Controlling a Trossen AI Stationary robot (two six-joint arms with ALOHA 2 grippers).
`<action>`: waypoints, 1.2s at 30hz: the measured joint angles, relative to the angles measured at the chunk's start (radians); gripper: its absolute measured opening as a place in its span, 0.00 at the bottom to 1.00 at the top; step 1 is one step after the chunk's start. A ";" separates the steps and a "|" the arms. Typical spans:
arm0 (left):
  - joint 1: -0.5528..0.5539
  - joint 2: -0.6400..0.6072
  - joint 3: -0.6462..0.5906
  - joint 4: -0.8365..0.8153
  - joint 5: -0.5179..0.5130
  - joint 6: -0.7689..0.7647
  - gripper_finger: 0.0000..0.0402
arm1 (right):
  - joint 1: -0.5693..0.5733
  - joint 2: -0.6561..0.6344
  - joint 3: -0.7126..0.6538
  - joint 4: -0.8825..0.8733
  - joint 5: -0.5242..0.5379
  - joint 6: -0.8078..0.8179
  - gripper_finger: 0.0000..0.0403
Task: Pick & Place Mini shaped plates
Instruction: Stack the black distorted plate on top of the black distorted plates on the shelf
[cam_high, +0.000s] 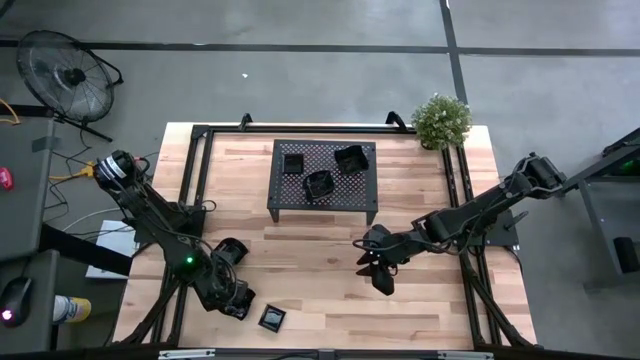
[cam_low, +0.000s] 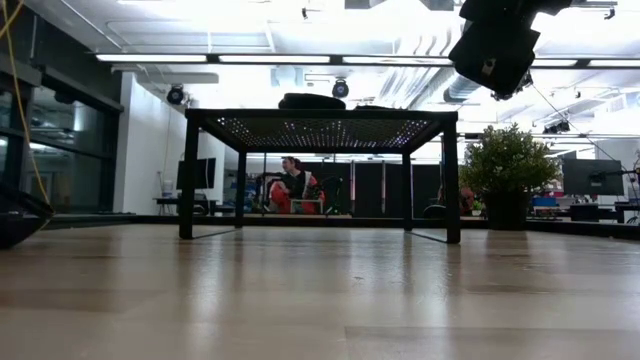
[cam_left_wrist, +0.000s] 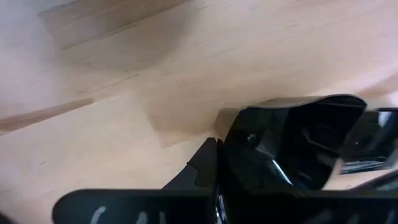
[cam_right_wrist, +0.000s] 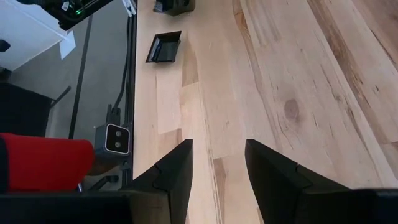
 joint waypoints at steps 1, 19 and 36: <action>0.000 0.000 0.006 0.000 -0.017 0.000 0.00 | 0.000 0.000 0.000 0.000 -0.002 0.006 0.35; 0.002 0.000 0.187 -0.023 -0.538 0.211 0.00 | 0.015 0.000 0.000 0.072 0.039 0.051 0.35; 0.158 0.003 0.296 0.008 -0.769 0.844 0.00 | 0.233 0.044 0.000 0.385 0.511 0.089 0.34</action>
